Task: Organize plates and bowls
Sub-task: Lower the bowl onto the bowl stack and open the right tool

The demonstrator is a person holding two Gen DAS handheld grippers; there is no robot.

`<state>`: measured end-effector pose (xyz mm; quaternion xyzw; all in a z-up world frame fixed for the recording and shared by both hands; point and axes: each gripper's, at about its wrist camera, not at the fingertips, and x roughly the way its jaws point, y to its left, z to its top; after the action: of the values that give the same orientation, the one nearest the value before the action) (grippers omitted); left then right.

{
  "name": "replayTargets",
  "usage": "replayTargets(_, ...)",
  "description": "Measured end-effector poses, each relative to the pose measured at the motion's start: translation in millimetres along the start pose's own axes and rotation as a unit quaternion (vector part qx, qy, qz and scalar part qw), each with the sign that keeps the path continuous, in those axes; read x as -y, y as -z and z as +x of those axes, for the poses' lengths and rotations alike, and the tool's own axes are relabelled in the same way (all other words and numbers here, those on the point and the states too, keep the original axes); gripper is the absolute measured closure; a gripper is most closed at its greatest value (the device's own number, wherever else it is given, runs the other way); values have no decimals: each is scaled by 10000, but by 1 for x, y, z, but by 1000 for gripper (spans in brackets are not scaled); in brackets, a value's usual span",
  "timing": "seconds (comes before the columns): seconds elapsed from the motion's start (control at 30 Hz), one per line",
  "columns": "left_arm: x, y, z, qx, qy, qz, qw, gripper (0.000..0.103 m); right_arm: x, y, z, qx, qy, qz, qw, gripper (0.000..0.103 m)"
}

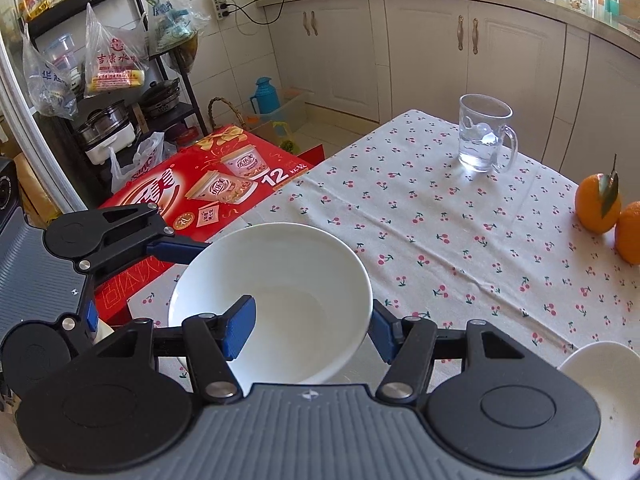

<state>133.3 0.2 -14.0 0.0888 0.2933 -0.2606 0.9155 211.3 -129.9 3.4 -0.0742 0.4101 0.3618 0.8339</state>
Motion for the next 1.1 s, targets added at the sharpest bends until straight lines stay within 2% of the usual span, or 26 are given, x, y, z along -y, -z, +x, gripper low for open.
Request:
replayTargets(0.43,11,0,21,-205,314,-79,9993,10,16,17,-10,-2,235,206,9995,37)
replayTargets(1.0,10,5,30,-352,393,-73,9986,10,16,25,1,-126,406,107,9990,37)
replayTargets(1.1,11,6,30,-333,397,-42,9986,9,16,25,2,-151,444,116,9988,34)
